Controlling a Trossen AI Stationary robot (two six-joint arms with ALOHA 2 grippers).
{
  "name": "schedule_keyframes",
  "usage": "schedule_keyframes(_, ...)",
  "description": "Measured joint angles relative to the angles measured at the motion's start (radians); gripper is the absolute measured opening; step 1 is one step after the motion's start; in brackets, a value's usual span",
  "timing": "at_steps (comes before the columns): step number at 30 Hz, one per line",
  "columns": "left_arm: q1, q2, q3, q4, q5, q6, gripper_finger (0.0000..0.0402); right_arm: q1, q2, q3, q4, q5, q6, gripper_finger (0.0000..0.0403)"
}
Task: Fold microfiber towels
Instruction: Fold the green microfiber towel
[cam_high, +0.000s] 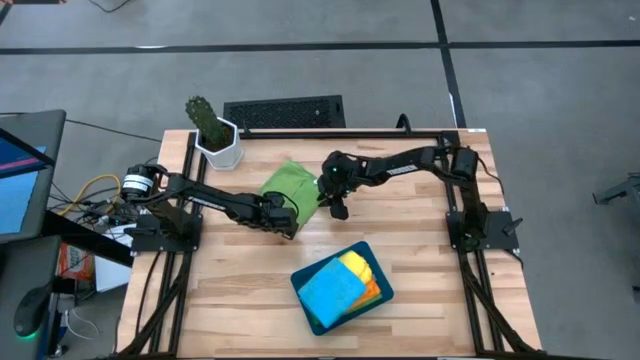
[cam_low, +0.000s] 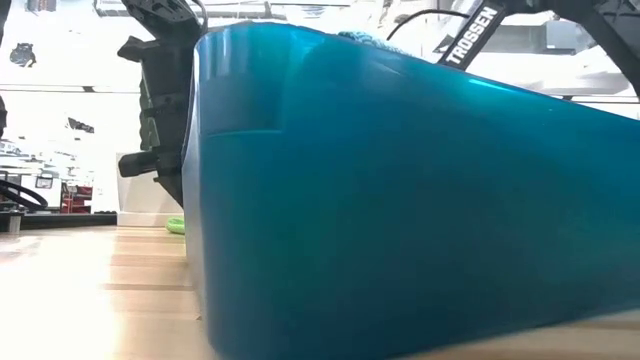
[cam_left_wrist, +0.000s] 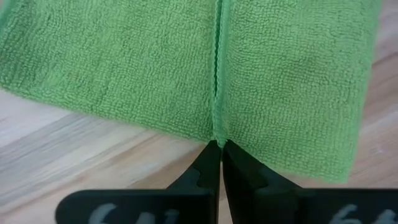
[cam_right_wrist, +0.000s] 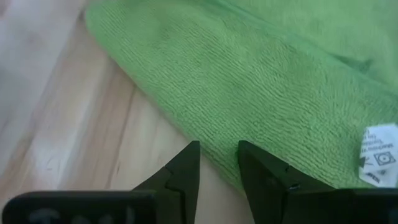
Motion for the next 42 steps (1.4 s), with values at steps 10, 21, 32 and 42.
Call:
schedule_keyframes(10, 0.026, -0.116, 0.062, -0.109, -0.014, 0.066, 0.0000, -0.001, 0.007, 0.002, 0.011, 0.004, 0.020, 0.0134)
schedule_keyframes(21, 0.009, -0.188, 0.067, -0.067, -0.114, 0.094, 0.0000, 0.000, 0.007, 0.002, 0.024, 0.004, 0.036, 0.0134)
schedule_keyframes(32, -0.008, -0.004, 0.067, 0.007, 0.001, 0.099, 0.0000, -0.016, -0.040, 0.000, 0.025, 0.003, 0.056, 0.0134)
schedule_keyframes(42, -0.010, 0.016, 0.067, 0.008, -0.031, 0.092, 0.0003, -0.026, -0.043, 0.005, 0.149, 0.004, 0.099, 0.0134)
